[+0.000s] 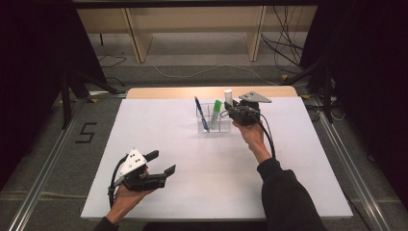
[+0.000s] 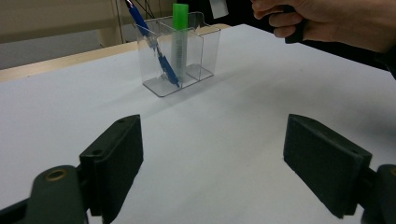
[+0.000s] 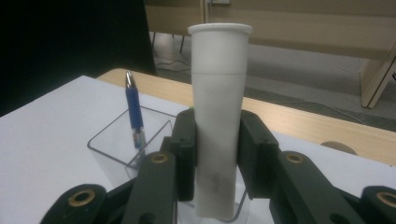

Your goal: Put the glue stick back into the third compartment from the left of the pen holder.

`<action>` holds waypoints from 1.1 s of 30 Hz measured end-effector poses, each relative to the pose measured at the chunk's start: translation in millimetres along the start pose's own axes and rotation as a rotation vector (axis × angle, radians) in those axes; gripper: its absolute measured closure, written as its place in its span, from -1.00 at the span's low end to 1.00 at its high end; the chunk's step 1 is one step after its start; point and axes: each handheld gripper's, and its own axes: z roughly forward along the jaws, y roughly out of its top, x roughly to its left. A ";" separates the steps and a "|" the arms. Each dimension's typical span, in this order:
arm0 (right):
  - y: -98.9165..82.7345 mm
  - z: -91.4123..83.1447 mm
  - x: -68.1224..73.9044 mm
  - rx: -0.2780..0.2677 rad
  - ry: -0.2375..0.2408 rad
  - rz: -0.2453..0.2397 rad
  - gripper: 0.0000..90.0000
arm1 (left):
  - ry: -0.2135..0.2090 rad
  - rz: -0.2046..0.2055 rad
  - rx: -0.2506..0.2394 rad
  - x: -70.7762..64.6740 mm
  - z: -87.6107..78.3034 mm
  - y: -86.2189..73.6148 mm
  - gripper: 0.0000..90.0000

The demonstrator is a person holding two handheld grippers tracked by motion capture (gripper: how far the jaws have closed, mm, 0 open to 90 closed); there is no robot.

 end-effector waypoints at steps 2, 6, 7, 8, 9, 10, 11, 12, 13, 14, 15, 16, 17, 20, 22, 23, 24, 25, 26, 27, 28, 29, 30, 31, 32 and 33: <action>0.3 2.7 -0.4 0.000 -0.006 0.009 0.57 | 0.001 0.003 0.003 0.2 -0.1 0.1 -0.57; 0.1 8.3 -1.4 0.004 -0.012 0.022 0.57 | -0.002 0.002 -0.001 0.3 -0.3 0.3 -0.57; -0.1 9.5 -1.5 0.007 -0.014 0.025 0.57 | -0.001 0.002 -0.001 0.3 -0.4 0.3 -0.58; -0.6 10.7 -1.8 0.008 -0.015 0.027 0.57 | 0.000 0.002 -0.003 0.3 -0.3 0.3 -0.58; -1.0 11.9 -2.1 0.010 -0.018 0.030 0.57 | -0.001 0.002 -0.001 0.3 -0.4 0.4 -0.58; -1.3 12.9 -2.6 0.012 -0.019 0.031 0.57 | -0.001 0.003 -0.001 0.3 -0.4 0.5 -0.58; -1.7 13.7 -2.5 0.014 -0.020 0.036 0.56 | 0.000 0.003 -0.002 0.3 -0.3 0.5 -0.58; -2.1 14.7 -2.8 0.014 -0.023 0.033 0.56 | -0.002 0.002 -0.001 0.3 -0.4 0.5 -0.58; -2.4 15.7 -2.8 0.014 -0.023 0.031 0.56 | -0.001 0.001 -0.002 0.2 -0.2 0.5 -0.58; -2.8 16.5 -2.7 0.016 -0.026 0.027 0.56 | -0.002 0.002 -0.002 0.1 -0.1 0.4 -0.58; -3.3 17.5 -2.8 0.017 -0.028 0.023 0.56 | -0.004 0.004 0.001 -0.2 0.1 0.4 -0.58; -3.6 18.4 -2.9 0.018 -0.029 0.022 0.56 | -0.006 0.005 0.002 -0.3 0.1 0.5 -0.58; -3.9 19.1 -3.2 0.018 -0.031 0.020 0.56 | -0.008 0.005 -0.001 -0.4 0.1 0.5 -0.58; -4.8 21.2 -3.6 0.018 -0.033 0.026 0.56 | -0.006 0.004 -0.001 -0.3 -0.1 0.7 -0.58; -5.5 22.9 -3.8 0.020 -0.034 0.028 0.56 | -0.006 0.005 0.002 -0.2 -0.1 0.7 -0.58; -5.9 23.4 -3.8 0.020 -0.033 0.026 0.56 | -0.005 0.005 0.002 -0.3 -0.1 0.7 -0.58; -6.2 24.0 -3.5 0.021 -0.034 0.026 0.56 | -0.005 0.006 0.004 -0.3 0.0 0.7 -0.58; -6.6 24.4 -2.9 0.023 -0.034 0.029 0.56 | -0.005 0.007 0.005 -0.3 0.0 0.7 -0.58; -7.0 25.1 -2.7 0.021 -0.034 0.025 0.56 | -0.006 0.007 0.004 -0.4 0.1 0.7 -0.58; -7.5 25.5 -2.3 0.024 -0.033 0.025 0.56 | -0.007 0.007 0.004 -0.5 0.0 0.8 -0.58; -8.0 26.3 -2.0 0.025 -0.033 0.023 0.56 | -0.009 0.011 0.004 -0.4 -0.2 0.8 -0.58; -8.5 27.0 -1.5 0.028 -0.035 0.022 0.56 | -0.010 0.011 0.003 -0.5 -0.2 0.8 -0.58; -8.9 27.5 -1.3 0.030 -0.033 0.020 0.56 | -0.010 0.011 0.003 -0.5 -0.2 0.9 -0.58; -9.3 28.0 -1.1 0.030 -0.031 0.018 0.56 | -0.009 0.008 0.001 -0.7 0.0 0.9 -0.58; -9.6 28.6 -0.5 0.030 -0.030 0.021 0.56 | -0.010 0.012 0.003 -0.5 -0.2 1.0 -0.58; -10.0 29.1 -0.1 0.031 -0.029 0.020 0.56 | -0.010 0.012 0.005 -0.3 -0.3 1.0 -0.58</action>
